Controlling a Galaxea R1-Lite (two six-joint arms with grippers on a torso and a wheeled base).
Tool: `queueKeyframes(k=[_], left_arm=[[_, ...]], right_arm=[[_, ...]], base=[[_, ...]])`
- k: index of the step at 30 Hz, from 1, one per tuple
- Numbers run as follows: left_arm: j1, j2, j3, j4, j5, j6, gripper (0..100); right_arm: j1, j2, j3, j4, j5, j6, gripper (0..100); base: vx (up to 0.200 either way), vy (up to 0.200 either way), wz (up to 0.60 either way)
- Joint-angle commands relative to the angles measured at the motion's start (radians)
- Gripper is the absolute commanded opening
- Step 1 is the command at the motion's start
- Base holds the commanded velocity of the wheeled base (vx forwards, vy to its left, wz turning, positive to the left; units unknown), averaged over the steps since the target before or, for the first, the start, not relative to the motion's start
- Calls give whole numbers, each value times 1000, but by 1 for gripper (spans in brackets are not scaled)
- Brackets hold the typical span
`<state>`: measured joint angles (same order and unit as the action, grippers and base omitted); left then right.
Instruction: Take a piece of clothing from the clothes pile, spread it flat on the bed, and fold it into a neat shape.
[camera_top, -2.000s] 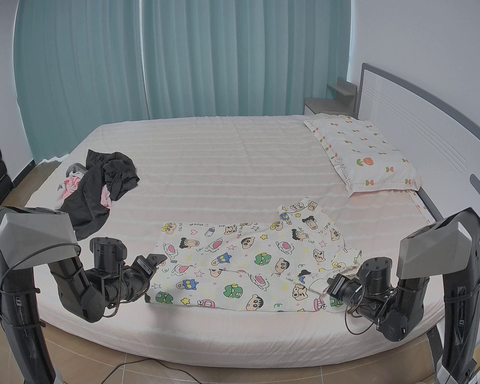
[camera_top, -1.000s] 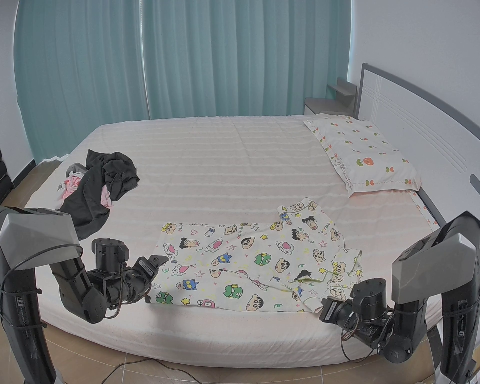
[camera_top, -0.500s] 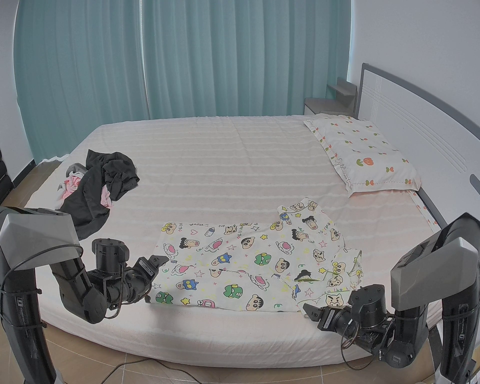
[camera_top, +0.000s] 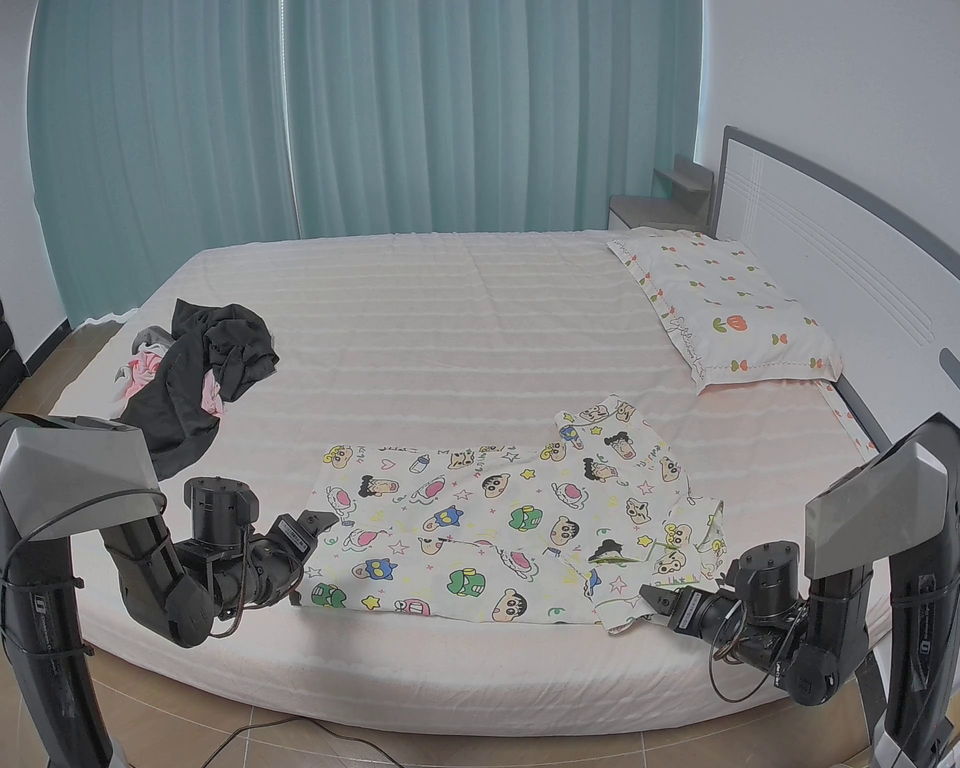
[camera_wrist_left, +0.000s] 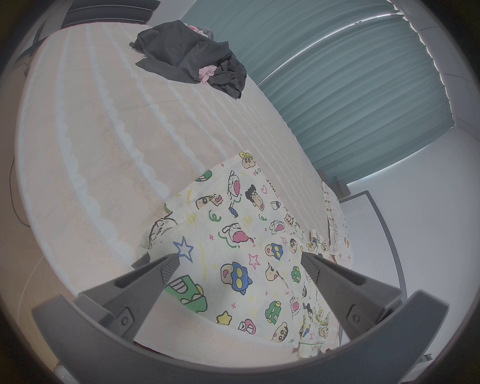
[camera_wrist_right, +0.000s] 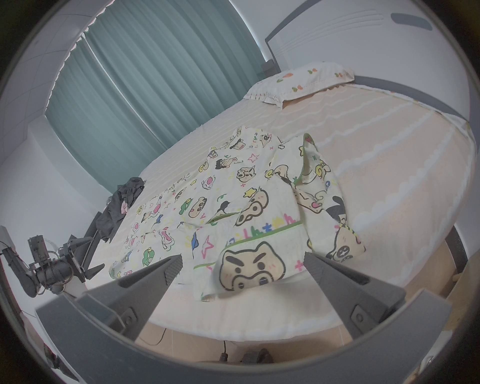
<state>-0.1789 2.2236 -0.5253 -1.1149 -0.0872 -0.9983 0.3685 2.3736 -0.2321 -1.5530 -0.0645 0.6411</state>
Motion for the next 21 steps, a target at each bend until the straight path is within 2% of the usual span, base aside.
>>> queueKeyframes(k=[1, 12, 19, 20, 21], left_arm=[[-1, 2, -1, 0, 0, 0, 100], [-1, 2, 1, 0, 0, 0, 100], [-1, 2, -1, 0, 0, 0, 100], [-1, 2, 1, 0, 0, 0, 100], [-1, 2, 1, 0, 0, 0, 100]], right_arm=[[-80, 18, 2, -18, 49, -14, 100], [-80, 29, -7, -18, 55, -6, 100], [-82, 29, -16, -18, 117, 0, 100], [-82, 29, -18, -18, 121, 3, 0], [-82, 29, -18, -18, 121, 3, 0]], base=[[0, 0, 0], [0, 0, 0], [0, 0, 0], [0, 0, 0], [0, 0, 0]])
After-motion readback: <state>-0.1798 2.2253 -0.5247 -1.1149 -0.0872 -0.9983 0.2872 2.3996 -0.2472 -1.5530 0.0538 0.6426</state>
